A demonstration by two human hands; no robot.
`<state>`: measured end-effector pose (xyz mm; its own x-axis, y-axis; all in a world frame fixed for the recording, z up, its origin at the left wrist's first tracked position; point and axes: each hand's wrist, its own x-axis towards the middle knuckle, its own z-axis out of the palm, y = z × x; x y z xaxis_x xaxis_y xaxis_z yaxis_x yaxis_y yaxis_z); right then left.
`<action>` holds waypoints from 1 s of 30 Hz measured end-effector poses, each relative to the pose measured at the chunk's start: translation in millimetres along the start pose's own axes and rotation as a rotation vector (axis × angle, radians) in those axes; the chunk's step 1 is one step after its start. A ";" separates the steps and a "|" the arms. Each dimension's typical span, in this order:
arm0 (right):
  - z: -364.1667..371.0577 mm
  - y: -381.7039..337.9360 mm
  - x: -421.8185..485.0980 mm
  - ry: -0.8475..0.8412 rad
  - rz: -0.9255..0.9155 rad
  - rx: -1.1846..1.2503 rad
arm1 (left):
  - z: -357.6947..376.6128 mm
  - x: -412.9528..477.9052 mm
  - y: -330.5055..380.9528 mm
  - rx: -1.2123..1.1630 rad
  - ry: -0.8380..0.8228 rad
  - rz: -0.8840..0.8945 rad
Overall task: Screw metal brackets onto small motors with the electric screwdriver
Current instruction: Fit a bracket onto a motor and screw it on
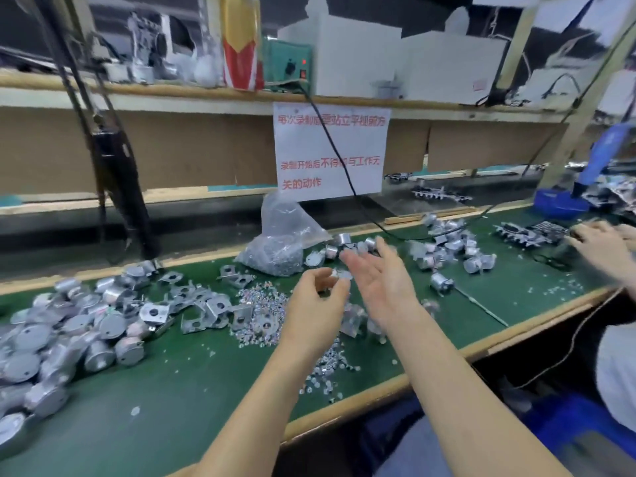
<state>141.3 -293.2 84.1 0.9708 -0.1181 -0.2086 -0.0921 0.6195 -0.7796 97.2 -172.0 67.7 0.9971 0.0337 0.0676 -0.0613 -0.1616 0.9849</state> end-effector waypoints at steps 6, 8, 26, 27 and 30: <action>63.0 72.1 -36.6 -0.252 -0.192 -0.593 | -64.9 -29.8 -19.5 0.183 0.222 -0.002; 86.2 96.5 -45.1 -0.323 -0.257 -0.733 | -97.7 -51.5 -30.2 0.361 0.379 0.021; 188.7 175.3 -89.6 -0.572 -0.474 -0.523 | -226.7 -169.0 -76.9 0.854 0.932 -0.554; 191.3 169.9 -85.5 -0.614 -0.470 -0.538 | -226.0 -168.3 -76.3 0.836 0.937 -0.535; 193.1 154.0 -70.3 -0.700 -0.453 -0.574 | -219.5 -166.0 -73.4 0.809 0.934 -0.481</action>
<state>101.6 -39.7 92.8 0.8354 0.3460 0.4270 0.4039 0.1403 -0.9040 -73.5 50.7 19.1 0.4871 0.8612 0.1450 0.6552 -0.4702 0.5913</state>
